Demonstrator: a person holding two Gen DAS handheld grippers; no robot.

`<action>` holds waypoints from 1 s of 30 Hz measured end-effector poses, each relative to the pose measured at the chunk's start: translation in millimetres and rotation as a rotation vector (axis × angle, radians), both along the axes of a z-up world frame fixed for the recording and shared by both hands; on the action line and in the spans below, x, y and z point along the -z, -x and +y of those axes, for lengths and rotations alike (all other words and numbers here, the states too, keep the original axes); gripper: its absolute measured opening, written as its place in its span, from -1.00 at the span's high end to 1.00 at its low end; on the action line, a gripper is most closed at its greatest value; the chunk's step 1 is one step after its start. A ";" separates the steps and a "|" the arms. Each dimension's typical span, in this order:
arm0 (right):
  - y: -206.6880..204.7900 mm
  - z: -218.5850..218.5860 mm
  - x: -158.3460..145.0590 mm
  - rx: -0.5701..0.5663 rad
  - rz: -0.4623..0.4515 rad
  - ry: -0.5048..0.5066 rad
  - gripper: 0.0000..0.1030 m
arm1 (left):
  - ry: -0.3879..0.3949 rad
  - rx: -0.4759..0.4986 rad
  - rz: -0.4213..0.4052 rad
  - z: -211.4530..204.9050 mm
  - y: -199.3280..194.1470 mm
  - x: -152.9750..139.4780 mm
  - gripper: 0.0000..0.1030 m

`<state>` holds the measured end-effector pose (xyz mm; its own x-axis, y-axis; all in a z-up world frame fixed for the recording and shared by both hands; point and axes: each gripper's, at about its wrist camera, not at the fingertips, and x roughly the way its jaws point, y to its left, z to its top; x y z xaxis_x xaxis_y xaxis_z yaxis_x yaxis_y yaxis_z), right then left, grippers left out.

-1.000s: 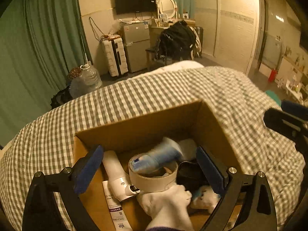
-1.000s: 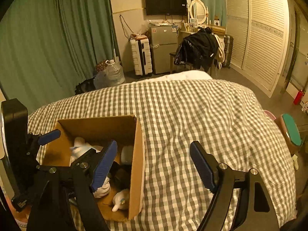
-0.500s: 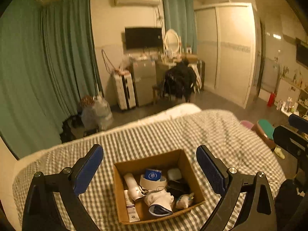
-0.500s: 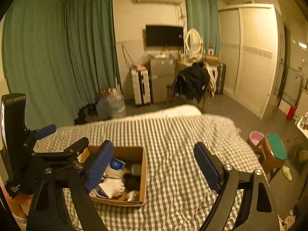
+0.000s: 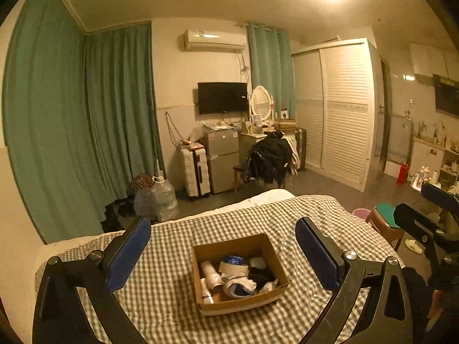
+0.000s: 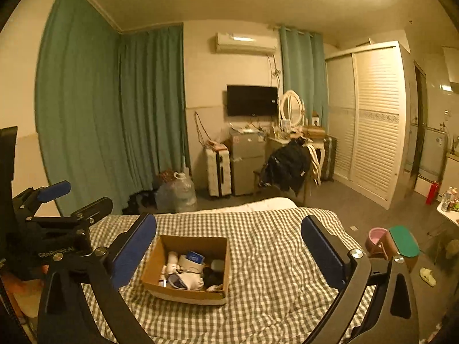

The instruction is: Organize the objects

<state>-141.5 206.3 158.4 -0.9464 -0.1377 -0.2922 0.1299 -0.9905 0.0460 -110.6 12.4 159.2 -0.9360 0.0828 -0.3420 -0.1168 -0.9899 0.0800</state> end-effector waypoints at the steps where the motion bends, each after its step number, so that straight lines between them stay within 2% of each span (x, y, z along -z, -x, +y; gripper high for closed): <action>1: -8.0 -0.8 4.1 0.003 0.012 -0.002 -0.98 | 0.002 -0.004 0.007 -2.2 -6.5 2.7 -1.00; 6: -21.9 -4.6 27.2 0.011 0.033 -0.002 -0.99 | -0.017 -0.033 0.037 -14.9 -30.3 23.7 -1.00; 10: -25.4 -2.7 56.8 0.031 0.047 0.037 -0.99 | -0.067 -0.104 0.087 -32.1 -44.3 54.4 -1.00; 15: -33.3 -6.7 106.8 0.074 0.089 -0.001 -0.99 | -0.139 -0.153 0.041 -49.7 -43.5 106.1 -1.00; 18: -30.5 -13.1 139.3 0.081 0.069 -0.027 -0.99 | -0.158 -0.193 0.002 -51.1 -42.3 135.7 -1.00; 20: -27.3 -17.0 153.7 0.085 0.051 -0.035 -0.99 | -0.177 -0.204 0.005 -49.8 -46.6 151.8 -1.00; 25: -26.8 -25.2 187.7 0.096 0.019 -0.060 -0.99 | -0.138 -0.234 -0.014 -41.0 -50.8 190.8 -1.00; 30: -31.5 -25.2 206.4 0.097 0.015 -0.071 -0.99 | -0.105 -0.251 -0.051 -36.7 -51.4 213.8 -1.00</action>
